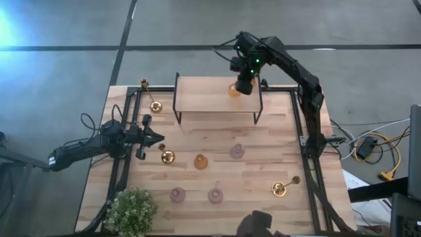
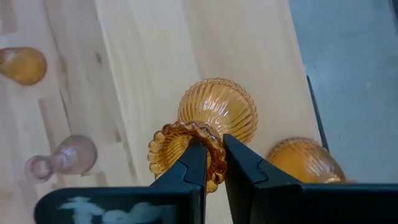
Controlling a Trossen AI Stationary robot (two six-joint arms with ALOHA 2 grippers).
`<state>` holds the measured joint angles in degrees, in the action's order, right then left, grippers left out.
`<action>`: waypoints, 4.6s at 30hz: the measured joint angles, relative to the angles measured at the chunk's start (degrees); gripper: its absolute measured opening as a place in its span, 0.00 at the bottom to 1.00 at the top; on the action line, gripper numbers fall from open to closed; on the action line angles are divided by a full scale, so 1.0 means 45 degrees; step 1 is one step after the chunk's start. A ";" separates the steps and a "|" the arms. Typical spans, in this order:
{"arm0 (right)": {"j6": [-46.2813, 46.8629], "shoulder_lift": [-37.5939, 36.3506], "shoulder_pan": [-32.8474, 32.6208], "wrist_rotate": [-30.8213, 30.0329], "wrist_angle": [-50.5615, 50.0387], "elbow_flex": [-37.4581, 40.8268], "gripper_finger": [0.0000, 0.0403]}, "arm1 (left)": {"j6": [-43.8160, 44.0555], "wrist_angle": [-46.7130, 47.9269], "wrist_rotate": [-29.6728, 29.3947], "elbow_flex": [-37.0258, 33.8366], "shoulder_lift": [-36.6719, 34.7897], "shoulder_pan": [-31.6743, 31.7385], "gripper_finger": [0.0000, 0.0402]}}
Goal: Pick & Place candle stick holders
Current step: Put the bottom yellow glass candle holder on the shelf
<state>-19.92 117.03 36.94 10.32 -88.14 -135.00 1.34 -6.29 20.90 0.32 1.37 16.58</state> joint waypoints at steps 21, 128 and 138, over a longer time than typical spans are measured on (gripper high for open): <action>-0.0100 0.0626 0.0588 0.0059 -0.0019 0.0015 0.05 | 0.0000 -0.0004 0.0002 0.0000 0.0000 -0.0005 0.07; 0.3703 -0.6401 -0.4090 -0.4248 2.8633 2.0042 0.02 | 0.0000 0.0086 -0.0002 0.0000 0.0136 0.0000 0.07; 0.3874 -0.5731 -0.3896 -0.5964 2.9207 2.0123 0.02 | 0.0000 0.0190 -0.0001 0.0000 0.0155 -0.0005 0.07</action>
<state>-2.49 91.25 19.41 -16.51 43.29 -44.45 1.34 -5.43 20.89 0.32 2.07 16.56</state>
